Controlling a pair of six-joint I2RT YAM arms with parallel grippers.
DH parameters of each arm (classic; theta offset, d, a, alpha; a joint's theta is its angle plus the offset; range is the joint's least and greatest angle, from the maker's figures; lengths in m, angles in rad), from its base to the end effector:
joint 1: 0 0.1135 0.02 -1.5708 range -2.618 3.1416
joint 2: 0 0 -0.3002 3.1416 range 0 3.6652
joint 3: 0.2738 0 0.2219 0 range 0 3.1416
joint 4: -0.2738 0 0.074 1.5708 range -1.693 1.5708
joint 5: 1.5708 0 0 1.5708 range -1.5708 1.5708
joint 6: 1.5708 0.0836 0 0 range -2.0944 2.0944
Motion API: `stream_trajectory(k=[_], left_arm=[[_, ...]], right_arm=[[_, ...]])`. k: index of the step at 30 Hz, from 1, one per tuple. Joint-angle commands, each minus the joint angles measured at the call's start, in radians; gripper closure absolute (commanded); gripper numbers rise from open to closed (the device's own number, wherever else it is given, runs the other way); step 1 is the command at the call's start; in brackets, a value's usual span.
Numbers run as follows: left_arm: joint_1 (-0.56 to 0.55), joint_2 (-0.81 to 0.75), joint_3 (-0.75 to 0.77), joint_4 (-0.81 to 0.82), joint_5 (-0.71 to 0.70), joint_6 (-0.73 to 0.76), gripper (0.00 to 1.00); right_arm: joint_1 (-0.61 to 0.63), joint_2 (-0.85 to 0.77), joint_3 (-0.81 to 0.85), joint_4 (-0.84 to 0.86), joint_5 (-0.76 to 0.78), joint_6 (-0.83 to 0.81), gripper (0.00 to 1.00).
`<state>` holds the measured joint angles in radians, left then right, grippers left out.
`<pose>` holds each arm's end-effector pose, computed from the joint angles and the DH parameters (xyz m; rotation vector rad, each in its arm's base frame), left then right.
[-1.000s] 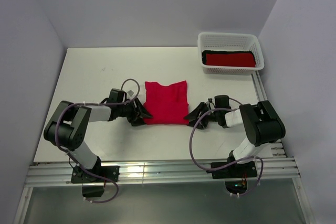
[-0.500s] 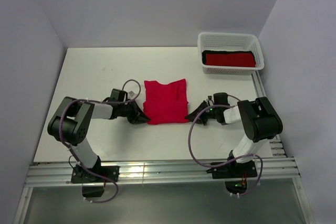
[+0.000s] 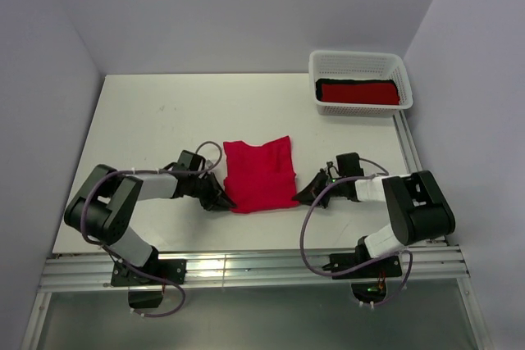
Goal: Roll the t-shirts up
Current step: Roll the tshirt
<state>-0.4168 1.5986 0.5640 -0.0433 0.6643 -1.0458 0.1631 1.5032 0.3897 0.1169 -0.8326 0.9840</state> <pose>0.2125 -0.1505 0.1374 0.6373 -2.7474 1.1934 0.2057 0.0965 0.1385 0.7663 2.6583 1.4583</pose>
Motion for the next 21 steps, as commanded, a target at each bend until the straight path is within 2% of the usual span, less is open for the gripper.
stream_trajectory(k=[1, 8, 13, 16, 17, 21], left_arm=[[-0.072, -0.048, -0.062, -0.083, -0.028, -0.112, 1.0], [-0.214, -0.21, -0.15, -0.108, -0.043, -0.292, 1.0], [-0.226, -0.351, -0.187, -0.15, -0.026, -0.411, 1.0], [-0.227, -0.387, -0.216, -0.119, 0.003, -0.498, 0.99], [-0.226, -0.394, -0.226, -0.109, 0.011, -0.525, 1.0], [-0.226, -0.43, -0.289, 0.021, 0.037, -0.666, 1.0]], right_arm=[[0.003, -0.076, -0.063, -0.164, -0.046, -0.018, 1.0], [0.001, -0.251, -0.147, -0.387, -0.069, -0.045, 1.0], [-0.019, -0.33, -0.124, -0.637, -0.053, -0.058, 1.0], [-0.025, -0.273, -0.057, -0.782, -0.022, -0.083, 1.0], [-0.027, -0.247, -0.028, -0.884, 0.002, -0.1, 1.0], [-0.027, -0.01, 0.2, -1.147, 0.142, -0.212, 1.0]])
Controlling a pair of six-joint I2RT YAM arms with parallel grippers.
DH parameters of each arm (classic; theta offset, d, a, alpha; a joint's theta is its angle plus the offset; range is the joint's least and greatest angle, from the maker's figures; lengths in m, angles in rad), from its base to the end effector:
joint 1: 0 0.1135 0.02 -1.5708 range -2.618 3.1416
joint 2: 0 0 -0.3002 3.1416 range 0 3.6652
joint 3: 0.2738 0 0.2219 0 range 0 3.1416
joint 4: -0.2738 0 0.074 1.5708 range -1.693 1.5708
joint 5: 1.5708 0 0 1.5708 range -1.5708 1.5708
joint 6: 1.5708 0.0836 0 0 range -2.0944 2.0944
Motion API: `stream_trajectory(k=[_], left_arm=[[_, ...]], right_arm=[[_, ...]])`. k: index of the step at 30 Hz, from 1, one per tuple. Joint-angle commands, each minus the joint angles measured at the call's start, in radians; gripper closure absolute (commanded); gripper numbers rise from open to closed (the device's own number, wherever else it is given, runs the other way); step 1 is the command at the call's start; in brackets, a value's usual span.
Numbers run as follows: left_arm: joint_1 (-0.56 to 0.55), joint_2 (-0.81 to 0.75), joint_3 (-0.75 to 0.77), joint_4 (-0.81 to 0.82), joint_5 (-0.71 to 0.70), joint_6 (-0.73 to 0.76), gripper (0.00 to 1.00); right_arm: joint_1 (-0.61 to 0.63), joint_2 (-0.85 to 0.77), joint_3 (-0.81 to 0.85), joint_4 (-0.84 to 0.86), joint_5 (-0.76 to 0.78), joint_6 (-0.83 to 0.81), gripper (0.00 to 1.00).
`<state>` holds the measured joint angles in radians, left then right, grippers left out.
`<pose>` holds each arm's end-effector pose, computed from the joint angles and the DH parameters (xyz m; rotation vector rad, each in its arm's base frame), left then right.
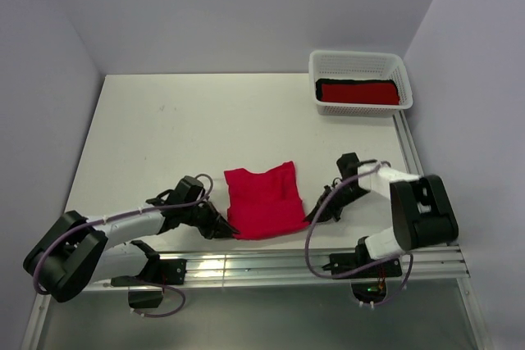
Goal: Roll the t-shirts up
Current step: Roll the tshirt
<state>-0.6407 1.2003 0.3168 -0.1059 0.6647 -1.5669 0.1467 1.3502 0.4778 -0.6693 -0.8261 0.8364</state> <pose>0.1055 -0.1430 0.1494 0.9182 -2.4381 1.0950 0.1309 0.0815 0.1508 -0.8604 -2.4442 -1.0189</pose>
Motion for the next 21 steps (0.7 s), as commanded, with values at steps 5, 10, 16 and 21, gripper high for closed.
stream_trajectory(k=[5, 10, 16, 21], left_arm=[[0.003, -0.048, -0.048, 0.153, 0.029, -0.286, 1.0], [0.033, -0.028, 0.007, 0.149, 0.039, -0.34, 1.0], [0.09, 0.037, 0.059, 0.196, 0.073, -0.4, 1.0], [0.177, 0.146, 0.157, 0.135, 0.118, -0.348, 1.0]], right_arm=[[-0.013, 0.303, 0.271, -0.51, 0.151, -0.174, 1.0], [-0.016, 0.326, 0.38, -0.553, 0.137, -0.077, 1.0], [-0.019, 0.394, 0.525, -0.604, 0.117, 0.015, 1.0], [-0.027, 0.467, 0.648, -0.624, 0.104, 0.07, 1.0]])
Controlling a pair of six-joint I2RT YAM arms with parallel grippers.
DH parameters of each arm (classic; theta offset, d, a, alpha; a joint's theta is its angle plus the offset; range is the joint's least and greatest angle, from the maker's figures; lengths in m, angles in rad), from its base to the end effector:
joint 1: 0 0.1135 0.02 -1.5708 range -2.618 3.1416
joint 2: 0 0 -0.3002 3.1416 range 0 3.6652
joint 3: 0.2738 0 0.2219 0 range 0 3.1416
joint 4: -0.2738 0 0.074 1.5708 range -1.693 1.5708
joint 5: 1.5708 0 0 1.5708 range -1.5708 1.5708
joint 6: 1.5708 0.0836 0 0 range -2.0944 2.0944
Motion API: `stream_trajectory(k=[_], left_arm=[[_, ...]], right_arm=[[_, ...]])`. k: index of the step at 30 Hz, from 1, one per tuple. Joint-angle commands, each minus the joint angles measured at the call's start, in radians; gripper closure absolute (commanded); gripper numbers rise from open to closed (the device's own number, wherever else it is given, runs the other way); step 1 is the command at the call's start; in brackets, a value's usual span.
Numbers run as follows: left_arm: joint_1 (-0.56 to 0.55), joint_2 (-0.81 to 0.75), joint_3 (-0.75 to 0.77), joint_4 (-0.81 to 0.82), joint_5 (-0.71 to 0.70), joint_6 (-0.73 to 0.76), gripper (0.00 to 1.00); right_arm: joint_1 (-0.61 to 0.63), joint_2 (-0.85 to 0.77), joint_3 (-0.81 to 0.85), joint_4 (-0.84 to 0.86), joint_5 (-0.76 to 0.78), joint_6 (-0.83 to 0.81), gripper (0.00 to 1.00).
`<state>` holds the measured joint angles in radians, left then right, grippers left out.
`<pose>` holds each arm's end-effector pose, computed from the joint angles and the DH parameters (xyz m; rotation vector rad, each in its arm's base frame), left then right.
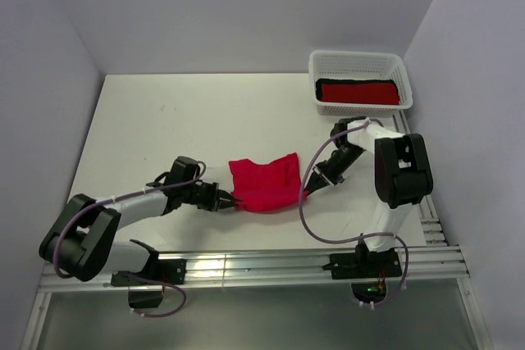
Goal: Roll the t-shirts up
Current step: Roll the tshirt
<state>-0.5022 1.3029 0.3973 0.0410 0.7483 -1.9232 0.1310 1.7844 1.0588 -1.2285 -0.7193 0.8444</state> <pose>0.1544 -0.1497 0.1690 1.3186 -2.0718 1.1734 0.2229 0.0849 0.1830 -1.0088 -2.2022 -0.5828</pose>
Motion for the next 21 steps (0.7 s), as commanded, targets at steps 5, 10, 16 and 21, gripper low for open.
stream_trajectory(k=[5, 10, 16, 21], left_arm=[[0.114, 0.156, 0.156, -0.018, 0.103, 0.055, 1.0], [0.177, 0.223, 0.222, -0.032, 0.12, 0.044, 0.99], [0.238, 0.297, 0.287, -0.027, 0.126, 0.007, 0.99], [0.261, 0.361, 0.33, 0.048, 0.094, -0.089, 0.99]], right_arm=[[-0.017, 0.104, 0.147, -0.085, -0.022, 0.11, 1.0], [-0.031, 0.159, 0.24, -0.117, -0.028, 0.172, 1.0], [-0.048, 0.191, 0.294, -0.112, -0.061, 0.283, 1.0], [-0.056, 0.19, 0.287, -0.002, -0.111, 0.467, 1.0]])
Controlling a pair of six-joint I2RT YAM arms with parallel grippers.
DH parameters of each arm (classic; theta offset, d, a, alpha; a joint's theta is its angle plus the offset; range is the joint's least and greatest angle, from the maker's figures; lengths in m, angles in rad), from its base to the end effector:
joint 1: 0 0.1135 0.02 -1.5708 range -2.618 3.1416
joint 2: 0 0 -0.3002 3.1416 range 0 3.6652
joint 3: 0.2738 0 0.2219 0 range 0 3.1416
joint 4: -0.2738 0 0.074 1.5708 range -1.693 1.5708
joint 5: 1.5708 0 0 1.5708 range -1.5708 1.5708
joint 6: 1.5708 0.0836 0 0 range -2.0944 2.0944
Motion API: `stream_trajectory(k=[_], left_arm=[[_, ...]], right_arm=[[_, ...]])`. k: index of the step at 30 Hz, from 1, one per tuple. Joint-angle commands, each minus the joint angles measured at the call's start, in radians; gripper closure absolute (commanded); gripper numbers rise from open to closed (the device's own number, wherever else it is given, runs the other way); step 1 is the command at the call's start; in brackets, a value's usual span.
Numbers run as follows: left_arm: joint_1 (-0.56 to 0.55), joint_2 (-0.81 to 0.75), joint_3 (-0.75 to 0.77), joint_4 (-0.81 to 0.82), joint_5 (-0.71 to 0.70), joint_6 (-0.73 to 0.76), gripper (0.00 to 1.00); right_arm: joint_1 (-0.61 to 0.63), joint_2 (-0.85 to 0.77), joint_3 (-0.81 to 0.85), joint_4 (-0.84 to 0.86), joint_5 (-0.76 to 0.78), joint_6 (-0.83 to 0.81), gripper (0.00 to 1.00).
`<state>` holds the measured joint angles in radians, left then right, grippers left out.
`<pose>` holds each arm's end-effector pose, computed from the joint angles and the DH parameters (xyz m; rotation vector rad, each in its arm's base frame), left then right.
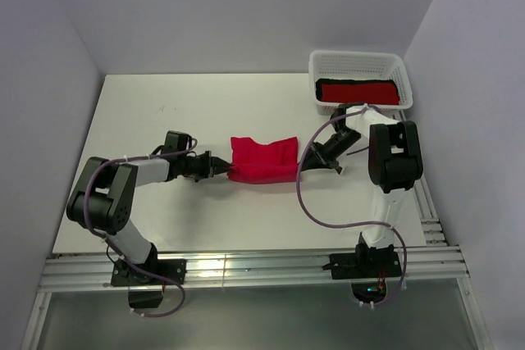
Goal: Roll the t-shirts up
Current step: Roll the tshirt
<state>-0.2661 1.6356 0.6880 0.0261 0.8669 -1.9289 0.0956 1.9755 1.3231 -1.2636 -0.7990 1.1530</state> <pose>0.2633 -0.1378 0.1726 1.5061 -1.8744 1.2129 0.2925 0.0882 0.1829 -1.3337 -1.9404 -0.5651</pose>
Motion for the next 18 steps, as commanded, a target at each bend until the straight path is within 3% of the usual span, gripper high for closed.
stream_trajectory(k=[1, 12, 18], left_arm=[[0.028, 0.041, 0.045, 0.077, -0.025, -0.096, 1.0], [0.05, 0.253, 0.228, 0.08, -0.035, -0.114, 1.0], [0.051, 0.251, 0.282, -0.023, -0.04, -0.009, 1.0]], right_arm=[[-0.02, 0.005, 0.027, 0.044, -0.032, 0.178, 1.0], [-0.028, 0.037, -0.027, 0.317, -0.049, 0.422, 1.0], [-0.033, 0.056, 0.002, 0.231, -0.009, 0.304, 1.0]])
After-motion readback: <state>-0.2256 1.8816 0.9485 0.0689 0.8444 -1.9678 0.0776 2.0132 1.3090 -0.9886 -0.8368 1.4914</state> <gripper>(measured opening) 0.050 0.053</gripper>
